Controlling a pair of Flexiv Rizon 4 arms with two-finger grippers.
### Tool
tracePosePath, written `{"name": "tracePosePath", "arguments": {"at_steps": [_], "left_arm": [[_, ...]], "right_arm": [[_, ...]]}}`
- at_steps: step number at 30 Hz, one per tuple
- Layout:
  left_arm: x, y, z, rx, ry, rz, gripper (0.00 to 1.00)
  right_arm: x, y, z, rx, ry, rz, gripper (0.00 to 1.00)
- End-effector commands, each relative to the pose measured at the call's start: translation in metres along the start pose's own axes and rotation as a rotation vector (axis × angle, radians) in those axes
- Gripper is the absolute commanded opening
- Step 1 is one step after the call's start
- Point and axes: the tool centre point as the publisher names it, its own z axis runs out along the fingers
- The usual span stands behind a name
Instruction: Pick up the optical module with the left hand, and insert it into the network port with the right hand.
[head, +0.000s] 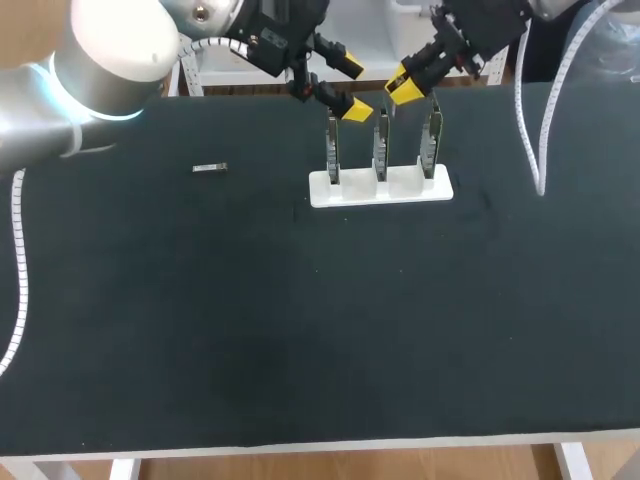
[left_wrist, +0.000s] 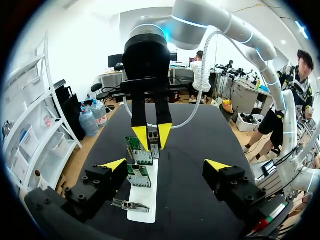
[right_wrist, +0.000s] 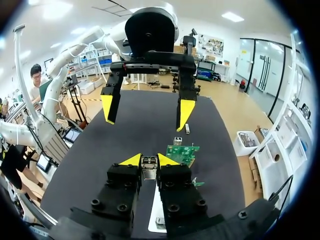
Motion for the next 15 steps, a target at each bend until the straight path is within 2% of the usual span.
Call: {"name": "tracePosePath", "arguments": {"at_steps": [1,10,15], "left_arm": [[-0.0004,-0.0013,0.0000,-0.004,0.003,-0.002,1.00],[-0.0004,-0.0013,0.0000,-0.004,0.003,-0.002,1.00],[-0.0004,-0.0013,0.0000,-0.004,0.003,-0.002,1.00]], "right_arm": [[0.0023,-0.0035,0.0013,-0.011,-0.003,0.004,0.00],[0.0058,-0.0037,0.0029,-0.017,-0.001,0.015,0.00],[-0.0023,-0.0066,0.0010,-0.014,-0.006,-0.006,0.00]]}}
